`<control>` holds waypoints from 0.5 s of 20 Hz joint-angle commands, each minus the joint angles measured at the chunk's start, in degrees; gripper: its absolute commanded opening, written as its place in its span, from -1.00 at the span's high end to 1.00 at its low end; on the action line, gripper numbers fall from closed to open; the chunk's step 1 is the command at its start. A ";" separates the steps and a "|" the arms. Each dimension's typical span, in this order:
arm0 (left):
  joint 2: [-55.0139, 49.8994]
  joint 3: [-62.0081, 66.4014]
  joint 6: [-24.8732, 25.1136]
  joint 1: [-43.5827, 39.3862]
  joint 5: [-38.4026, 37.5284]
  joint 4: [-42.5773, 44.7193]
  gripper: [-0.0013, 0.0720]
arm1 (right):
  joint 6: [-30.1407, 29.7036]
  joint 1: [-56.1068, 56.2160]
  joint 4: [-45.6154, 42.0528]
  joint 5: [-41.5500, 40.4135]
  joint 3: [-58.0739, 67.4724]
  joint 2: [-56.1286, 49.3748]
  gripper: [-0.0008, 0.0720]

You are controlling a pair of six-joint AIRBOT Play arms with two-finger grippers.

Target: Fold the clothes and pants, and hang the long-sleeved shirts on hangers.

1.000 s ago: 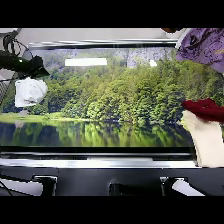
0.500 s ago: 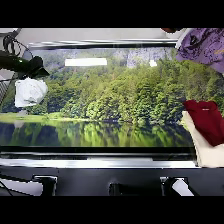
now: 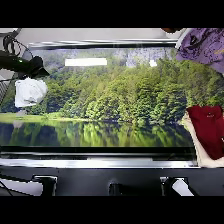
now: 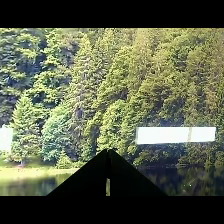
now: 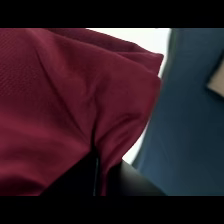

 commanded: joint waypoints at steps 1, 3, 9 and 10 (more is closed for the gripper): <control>-0.02 -0.02 0.61 0.07 0.04 0.00 0.91 | -0.44 -0.04 -3.89 0.55 -1.38 0.04 0.90; -0.11 0.00 0.61 0.07 0.04 0.00 0.91 | -1.01 -0.04 -4.96 0.44 -1.38 0.04 0.90; -0.52 -0.02 0.61 0.07 0.02 0.00 0.91 | -2.40 -0.04 -5.25 0.61 0.55 0.07 -0.35; -0.50 -0.02 0.59 0.07 -0.07 0.00 0.91 | -2.43 -0.04 -3.58 0.02 3.08 0.07 -0.34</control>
